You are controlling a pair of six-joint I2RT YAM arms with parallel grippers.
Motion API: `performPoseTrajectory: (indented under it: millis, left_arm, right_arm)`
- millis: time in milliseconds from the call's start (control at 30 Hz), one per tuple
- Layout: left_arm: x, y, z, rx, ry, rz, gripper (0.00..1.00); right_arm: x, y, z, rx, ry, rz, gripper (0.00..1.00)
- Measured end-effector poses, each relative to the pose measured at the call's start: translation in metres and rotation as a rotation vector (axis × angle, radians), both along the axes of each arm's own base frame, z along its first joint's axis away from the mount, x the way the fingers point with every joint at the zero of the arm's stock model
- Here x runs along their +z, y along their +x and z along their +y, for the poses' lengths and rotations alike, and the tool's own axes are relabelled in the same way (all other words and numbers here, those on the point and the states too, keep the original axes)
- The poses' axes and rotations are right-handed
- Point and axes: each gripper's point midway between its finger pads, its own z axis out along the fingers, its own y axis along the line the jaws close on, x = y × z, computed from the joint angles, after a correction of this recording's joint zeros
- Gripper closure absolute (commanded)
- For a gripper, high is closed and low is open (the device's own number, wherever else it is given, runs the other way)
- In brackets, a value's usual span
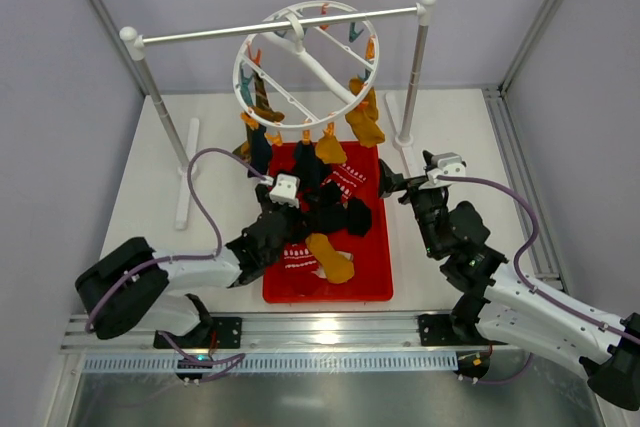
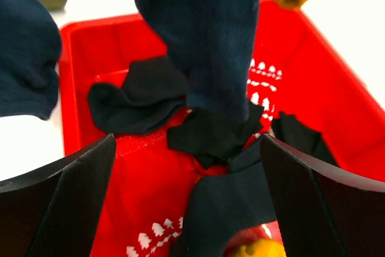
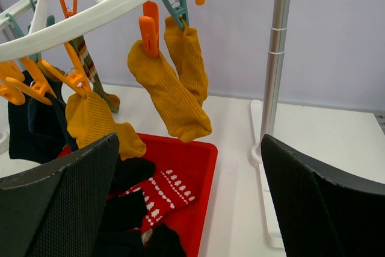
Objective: Remove the socks clipped to the hanger
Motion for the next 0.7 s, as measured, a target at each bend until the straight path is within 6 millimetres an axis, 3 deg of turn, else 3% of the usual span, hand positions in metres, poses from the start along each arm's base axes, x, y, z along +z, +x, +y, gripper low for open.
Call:
performPoseTrajectory:
  millis: [133, 267, 500, 700]
  left_arm:
    - [-0.015, 0.007, -0.007, 0.009, 0.005, 0.001, 0.01]
    - [-0.018, 0.012, -0.014, 0.011, -0.027, -0.022, 0.00]
    - [0.001, 0.021, -0.029, 0.001, -0.113, -0.077, 0.00]
    - [0.022, 0.040, -0.046, 0.034, -0.154, -0.113, 0.00]
  right_arm:
    - [0.000, 0.002, -0.003, -0.011, -0.001, 0.000, 0.00]
    - [0.001, 0.005, -0.008, -0.030, 0.004, -0.004, 0.00]
    - [0.000, 0.010, -0.017, -0.056, 0.005, -0.012, 0.00]
    - [-0.003, 0.013, -0.017, -0.043, -0.007, -0.014, 0.00]
